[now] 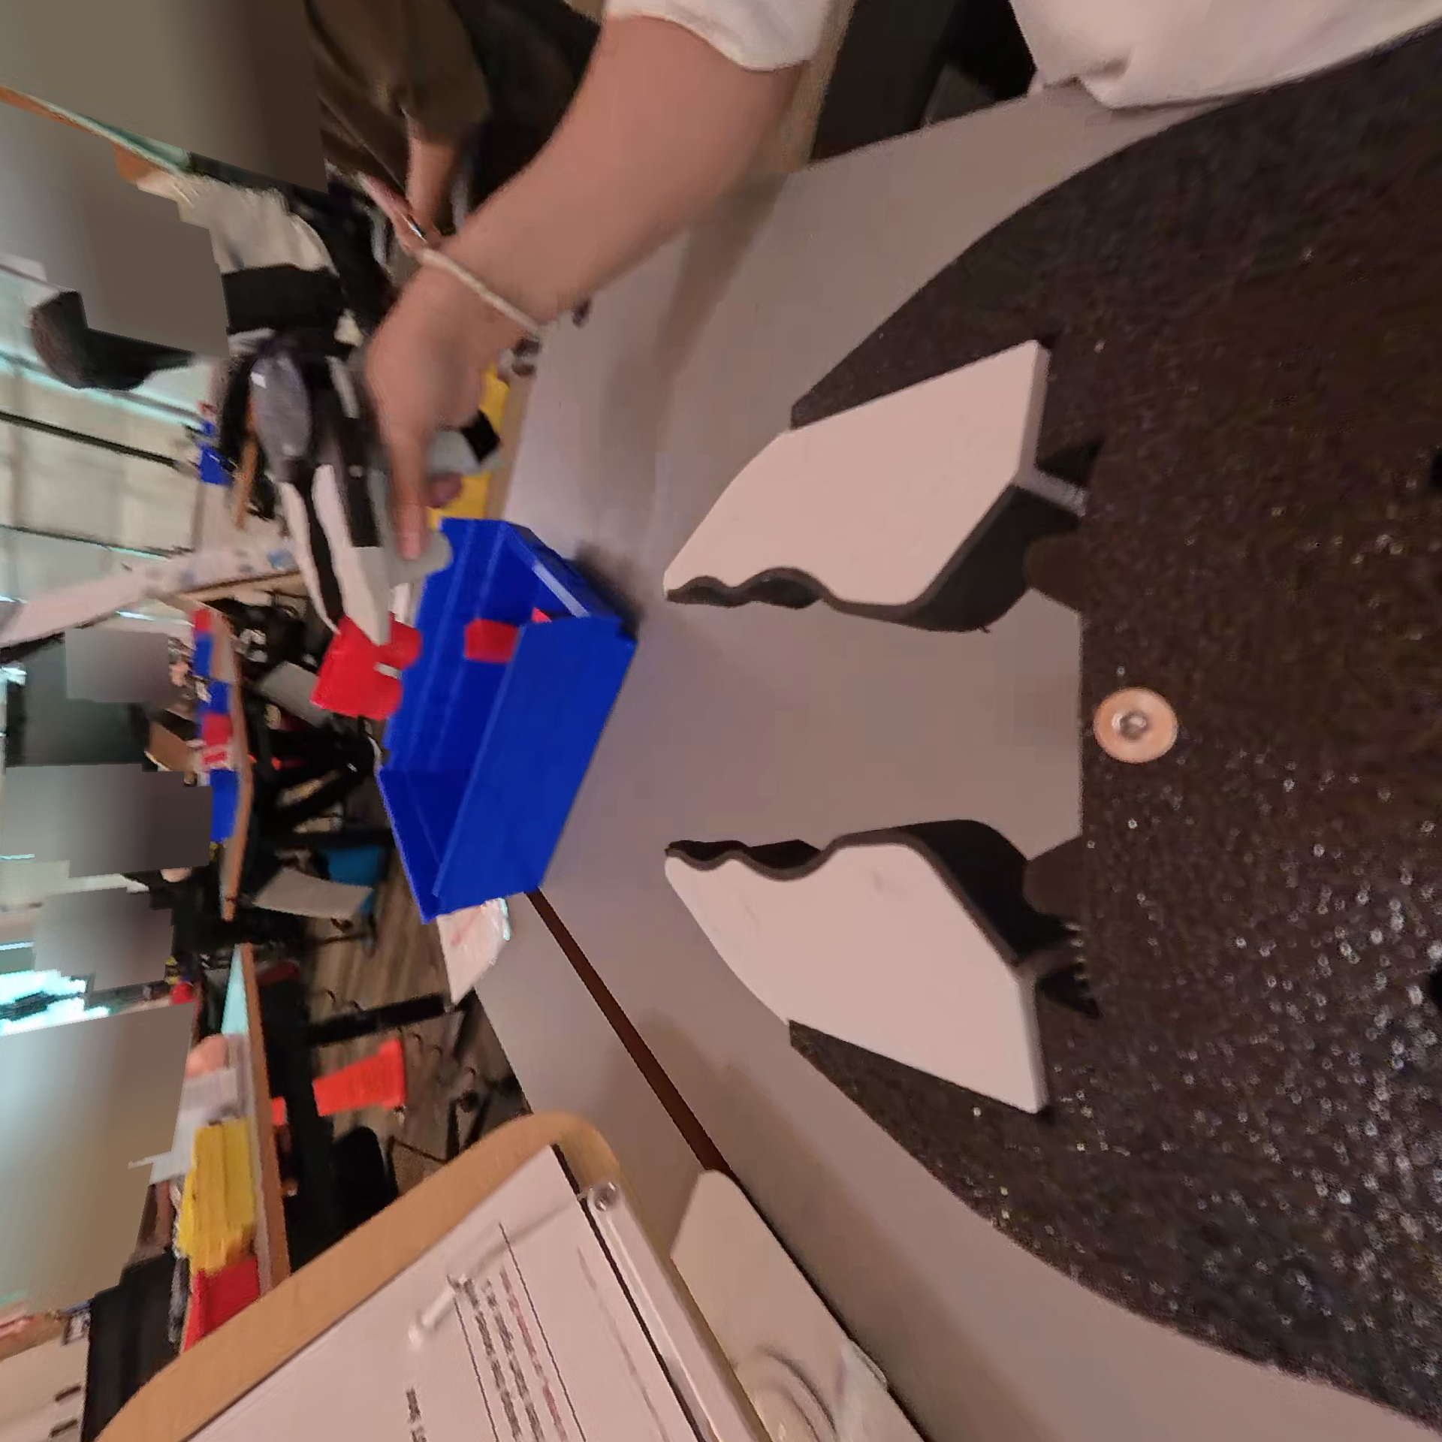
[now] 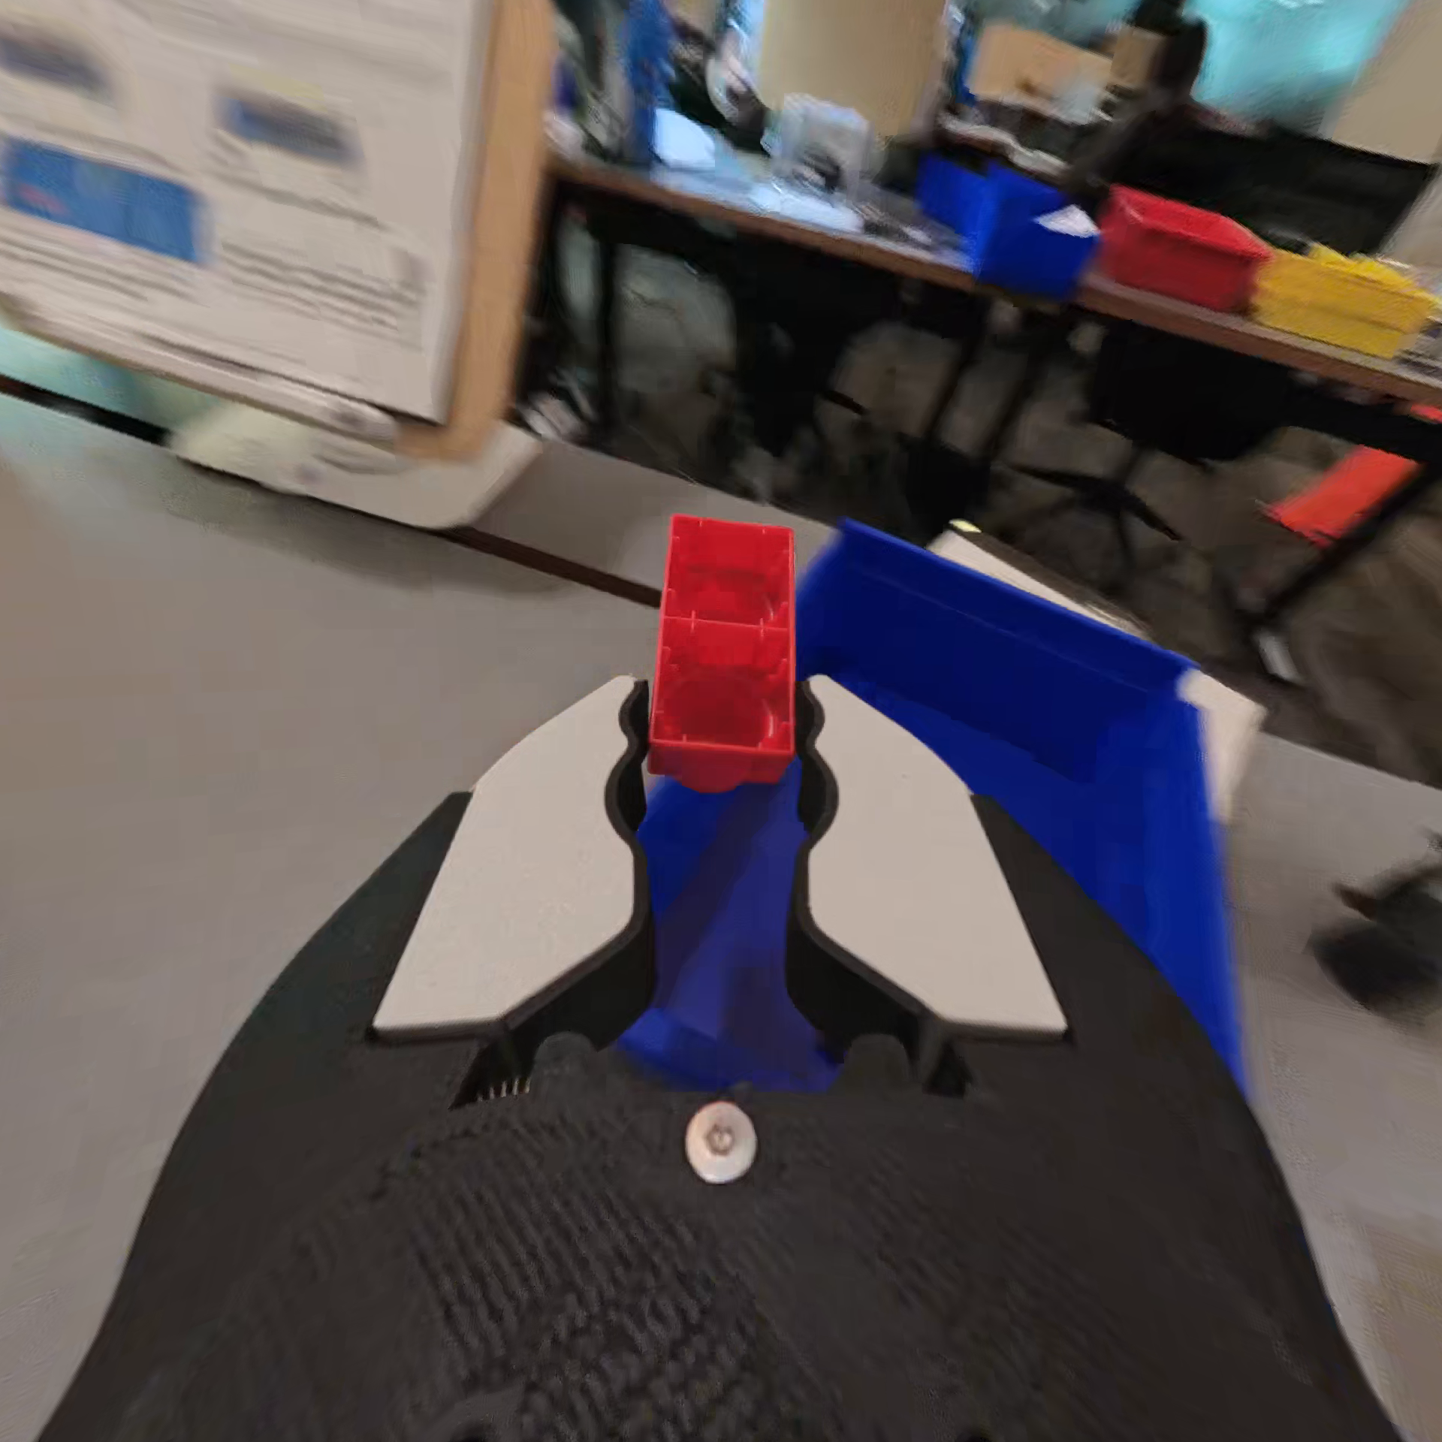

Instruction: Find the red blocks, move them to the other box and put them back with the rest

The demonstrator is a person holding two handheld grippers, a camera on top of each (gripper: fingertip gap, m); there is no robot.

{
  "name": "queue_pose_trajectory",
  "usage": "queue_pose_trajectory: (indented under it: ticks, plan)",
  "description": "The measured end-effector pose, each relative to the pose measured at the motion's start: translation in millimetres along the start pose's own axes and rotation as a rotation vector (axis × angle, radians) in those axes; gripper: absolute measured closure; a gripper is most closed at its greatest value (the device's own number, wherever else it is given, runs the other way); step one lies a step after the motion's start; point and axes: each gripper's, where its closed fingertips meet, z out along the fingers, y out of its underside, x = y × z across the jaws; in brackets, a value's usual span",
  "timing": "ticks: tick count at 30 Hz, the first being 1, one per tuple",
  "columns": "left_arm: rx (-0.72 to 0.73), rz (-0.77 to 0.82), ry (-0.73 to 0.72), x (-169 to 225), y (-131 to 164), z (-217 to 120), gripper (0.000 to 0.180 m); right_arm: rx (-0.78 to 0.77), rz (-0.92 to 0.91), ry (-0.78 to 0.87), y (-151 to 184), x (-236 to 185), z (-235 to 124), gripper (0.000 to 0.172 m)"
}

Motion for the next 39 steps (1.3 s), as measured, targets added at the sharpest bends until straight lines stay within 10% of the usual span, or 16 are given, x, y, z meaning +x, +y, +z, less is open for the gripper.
queue_pose_trajectory:
  ticks: [5, 15, 27, 39]
  plan:
    - [-0.078, 0.009, -0.055, -2.1, 20.1, -2.9, 0.124, -0.248, -0.041, 0.190, 48.9, 81.0, 26.6, 0.135]
    - [-0.084, -0.120, -0.138, -16.9, 40.3, -30.5, 0.126, -0.461, -0.059, 0.217, 98.9, 107.2, 67.1, 0.120]
    - [-0.111, -0.173, -0.305, -58.2, 43.9, -89.9, 0.126, -0.180, -0.048, 0.097, 43.4, 48.4, 18.8, 0.101]
    - [-0.319, -0.124, -0.700, -184.8, 22.8, -244.1, 0.133, 0.045, -0.063, 0.015, 21.3, -27.7, -17.9, 0.105]
